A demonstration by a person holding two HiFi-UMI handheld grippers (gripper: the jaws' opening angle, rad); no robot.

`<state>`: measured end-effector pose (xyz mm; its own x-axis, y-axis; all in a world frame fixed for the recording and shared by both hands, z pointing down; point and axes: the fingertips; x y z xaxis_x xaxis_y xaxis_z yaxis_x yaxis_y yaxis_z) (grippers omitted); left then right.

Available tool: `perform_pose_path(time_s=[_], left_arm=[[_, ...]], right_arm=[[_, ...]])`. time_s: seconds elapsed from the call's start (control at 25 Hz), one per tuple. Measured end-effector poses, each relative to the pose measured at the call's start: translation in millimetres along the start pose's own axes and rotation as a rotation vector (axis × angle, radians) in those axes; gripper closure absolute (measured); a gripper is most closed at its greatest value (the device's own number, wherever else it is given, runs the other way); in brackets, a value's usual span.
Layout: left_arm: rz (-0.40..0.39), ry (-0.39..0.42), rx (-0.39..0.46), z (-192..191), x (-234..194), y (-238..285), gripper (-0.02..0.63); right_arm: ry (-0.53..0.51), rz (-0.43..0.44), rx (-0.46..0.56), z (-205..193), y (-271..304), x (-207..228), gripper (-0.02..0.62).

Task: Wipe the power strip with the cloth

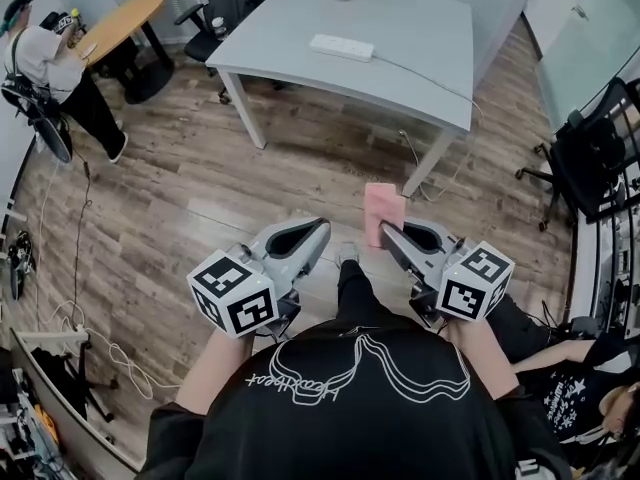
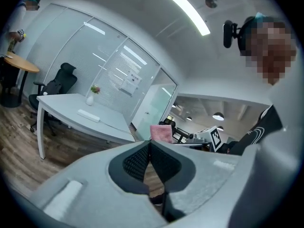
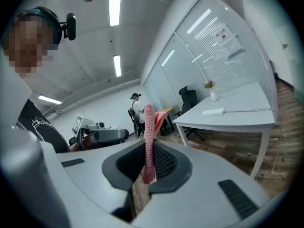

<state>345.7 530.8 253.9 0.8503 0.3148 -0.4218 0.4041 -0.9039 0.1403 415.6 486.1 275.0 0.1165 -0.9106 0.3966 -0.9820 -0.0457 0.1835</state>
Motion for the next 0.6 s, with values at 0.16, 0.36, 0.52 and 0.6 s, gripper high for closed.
perform_pose_path(time_s=[0.16,0.36,0.52,0.6], left_arm=[[-0.011,-0.019,-0.005,10.1,-15.7,19.2,0.592],[0.003,0.005,-0.032,28.7,-50.3,58.1,0.592],[0.014,0.039,-0.041,49.3,-92.2,96.0,0.592],[0.022,0.050,-0.039,63.0,-117.8,117.4,0.592]], right_arm=[[0.016,0.011,-0.006,8.4,13.7,24.3,0.563],[0.071,0.047,0.020,30.0,41.6,72.7,0.562],[0.071,0.058,0.032,53.4,74.1,120.5,0.563],[0.074,0.056,0.025,66.5,91.5,146.7,0.561]])
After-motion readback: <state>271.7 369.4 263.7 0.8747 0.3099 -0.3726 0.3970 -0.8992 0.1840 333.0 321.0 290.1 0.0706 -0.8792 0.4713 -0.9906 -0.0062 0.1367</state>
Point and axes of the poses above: the fingertips, and each gripper's own axes: y forward along the fingers, x to its right, z out of its top, and after that the axes turned 2 degrees about z, right-handed
